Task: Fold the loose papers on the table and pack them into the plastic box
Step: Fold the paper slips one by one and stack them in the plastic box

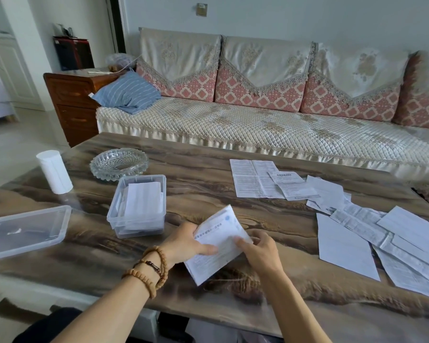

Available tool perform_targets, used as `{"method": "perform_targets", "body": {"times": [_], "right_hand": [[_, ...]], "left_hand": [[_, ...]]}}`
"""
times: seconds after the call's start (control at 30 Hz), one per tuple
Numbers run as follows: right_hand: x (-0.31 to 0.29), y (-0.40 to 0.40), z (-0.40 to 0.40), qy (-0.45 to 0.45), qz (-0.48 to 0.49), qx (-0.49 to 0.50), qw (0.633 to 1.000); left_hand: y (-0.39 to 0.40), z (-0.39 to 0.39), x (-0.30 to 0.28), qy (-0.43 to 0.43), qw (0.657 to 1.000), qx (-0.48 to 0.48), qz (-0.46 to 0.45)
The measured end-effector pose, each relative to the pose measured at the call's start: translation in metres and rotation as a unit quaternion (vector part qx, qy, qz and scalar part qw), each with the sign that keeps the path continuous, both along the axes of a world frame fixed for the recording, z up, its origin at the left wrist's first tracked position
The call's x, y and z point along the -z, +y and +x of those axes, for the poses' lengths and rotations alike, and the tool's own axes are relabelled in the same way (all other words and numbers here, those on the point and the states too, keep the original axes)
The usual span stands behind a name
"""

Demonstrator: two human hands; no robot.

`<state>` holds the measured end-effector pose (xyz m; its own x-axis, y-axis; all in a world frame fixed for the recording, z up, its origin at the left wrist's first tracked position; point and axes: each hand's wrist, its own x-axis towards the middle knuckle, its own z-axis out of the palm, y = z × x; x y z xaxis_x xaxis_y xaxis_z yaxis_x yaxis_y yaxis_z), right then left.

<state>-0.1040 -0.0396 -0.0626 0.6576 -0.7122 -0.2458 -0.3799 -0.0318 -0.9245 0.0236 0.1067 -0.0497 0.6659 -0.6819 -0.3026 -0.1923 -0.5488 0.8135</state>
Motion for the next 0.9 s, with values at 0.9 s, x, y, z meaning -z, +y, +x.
{"method": "perform_targets", "body": {"times": [0.9], "right_hand": [[-0.06, 0.078, 0.247, 0.023, -0.192, -0.182, 0.964]], "left_hand": [[0.134, 0.104, -0.028, -0.375, 0.908, -0.177, -0.051]]}}
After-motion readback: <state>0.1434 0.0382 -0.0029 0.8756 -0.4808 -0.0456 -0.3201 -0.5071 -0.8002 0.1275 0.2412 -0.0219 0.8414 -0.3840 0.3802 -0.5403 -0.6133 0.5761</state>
